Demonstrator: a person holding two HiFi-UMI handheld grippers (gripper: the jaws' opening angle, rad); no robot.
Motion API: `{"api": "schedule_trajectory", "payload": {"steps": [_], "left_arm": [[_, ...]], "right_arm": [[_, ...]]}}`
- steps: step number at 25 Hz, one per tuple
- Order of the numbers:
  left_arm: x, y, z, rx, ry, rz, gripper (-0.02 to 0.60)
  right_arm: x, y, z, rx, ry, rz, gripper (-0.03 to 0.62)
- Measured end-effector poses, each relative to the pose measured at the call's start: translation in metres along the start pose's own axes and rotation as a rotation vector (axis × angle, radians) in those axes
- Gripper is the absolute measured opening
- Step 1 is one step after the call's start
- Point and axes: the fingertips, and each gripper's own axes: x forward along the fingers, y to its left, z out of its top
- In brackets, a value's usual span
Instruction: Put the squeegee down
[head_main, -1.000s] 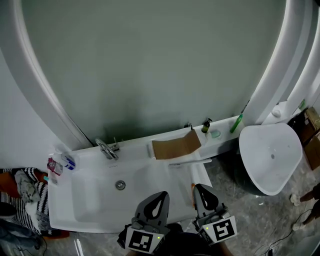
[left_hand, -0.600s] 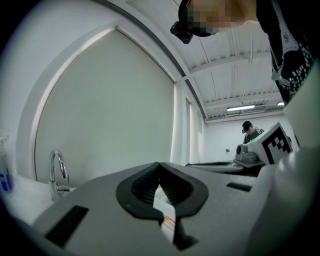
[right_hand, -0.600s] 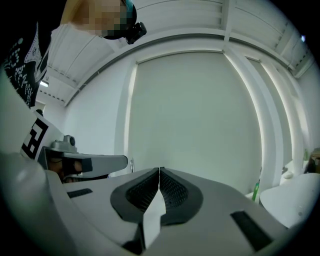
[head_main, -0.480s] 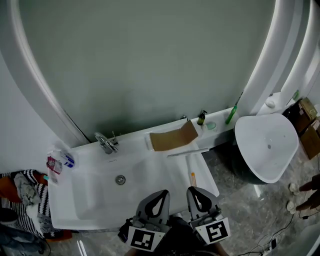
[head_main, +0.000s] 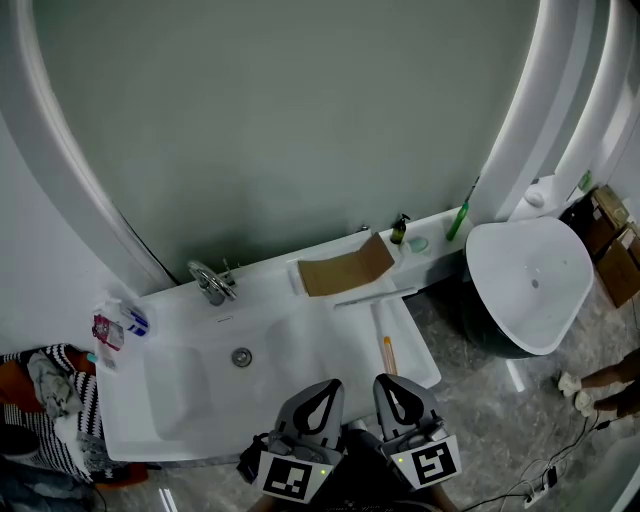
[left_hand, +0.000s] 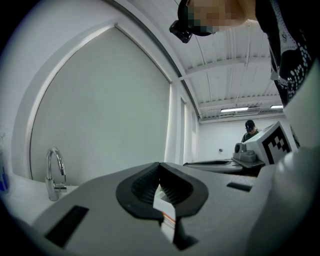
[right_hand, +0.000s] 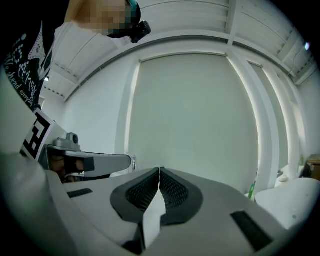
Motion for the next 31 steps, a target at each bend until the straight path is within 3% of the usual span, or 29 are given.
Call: {"api": "schedule_trajectory", "payload": {"steps": [31], "left_arm": [[0.002,0.007,-0.003,-0.012,0.006,0.014,0.005]], "right_arm": [[0.010,0.005,-0.012,0.016,0.053,0.033,0.021]]}}
